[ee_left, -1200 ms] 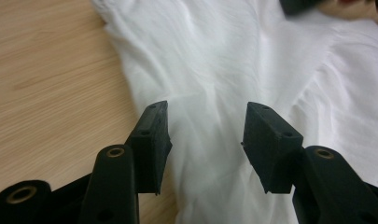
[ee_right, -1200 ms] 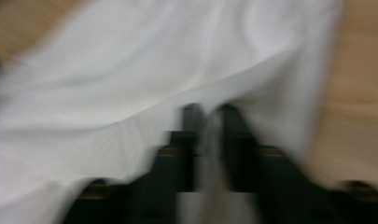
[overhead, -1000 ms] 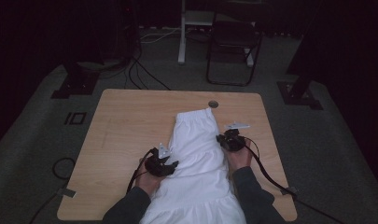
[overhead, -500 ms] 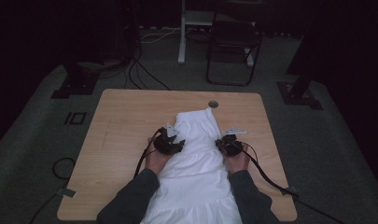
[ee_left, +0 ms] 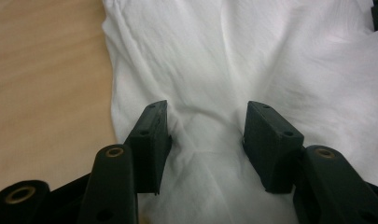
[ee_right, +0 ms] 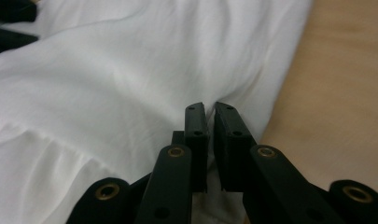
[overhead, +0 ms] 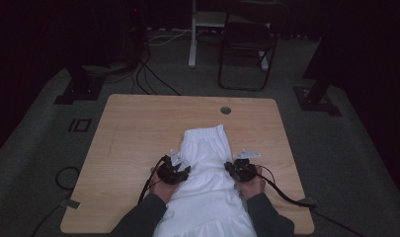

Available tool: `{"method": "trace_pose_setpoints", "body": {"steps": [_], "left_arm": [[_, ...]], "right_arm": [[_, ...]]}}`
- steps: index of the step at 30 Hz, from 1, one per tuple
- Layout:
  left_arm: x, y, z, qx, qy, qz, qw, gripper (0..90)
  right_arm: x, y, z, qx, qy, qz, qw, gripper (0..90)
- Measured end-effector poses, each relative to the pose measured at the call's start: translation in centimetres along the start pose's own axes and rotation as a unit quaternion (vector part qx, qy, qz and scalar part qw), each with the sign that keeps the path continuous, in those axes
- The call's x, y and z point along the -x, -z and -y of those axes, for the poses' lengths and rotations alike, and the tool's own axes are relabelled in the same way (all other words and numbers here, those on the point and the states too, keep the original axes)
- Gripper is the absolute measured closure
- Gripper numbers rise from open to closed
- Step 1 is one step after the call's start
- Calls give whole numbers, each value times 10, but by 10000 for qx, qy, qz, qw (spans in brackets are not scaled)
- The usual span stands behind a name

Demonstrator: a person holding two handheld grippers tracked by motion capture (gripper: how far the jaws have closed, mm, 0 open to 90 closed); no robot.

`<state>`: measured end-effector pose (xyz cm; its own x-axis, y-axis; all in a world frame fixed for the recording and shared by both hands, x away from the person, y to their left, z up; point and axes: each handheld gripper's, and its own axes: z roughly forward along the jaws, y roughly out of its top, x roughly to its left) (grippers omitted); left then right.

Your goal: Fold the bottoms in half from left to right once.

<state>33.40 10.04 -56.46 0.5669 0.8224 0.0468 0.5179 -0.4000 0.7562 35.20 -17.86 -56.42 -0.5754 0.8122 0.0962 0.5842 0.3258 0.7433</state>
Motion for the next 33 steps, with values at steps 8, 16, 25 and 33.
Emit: {"method": "trace_pose_setpoints", "body": {"steps": [8,16,25,33], "left_arm": [[3,5,4,1,-52,19,10000,502],[3,4,4,3,-36,27,10000,502],[7,10,9,6,-7,0,10000,503],[23,32,28,-28,69,51,10000,502]], "right_arm": [[9,25,-16,503,-86,-214,9985,511],[27,-13,-64,526,-192,-42,9984,219],[33,-63,-73,-109,-454,193,9987,504],[11,-58,-56,112,-180,65,9998,724]]}}
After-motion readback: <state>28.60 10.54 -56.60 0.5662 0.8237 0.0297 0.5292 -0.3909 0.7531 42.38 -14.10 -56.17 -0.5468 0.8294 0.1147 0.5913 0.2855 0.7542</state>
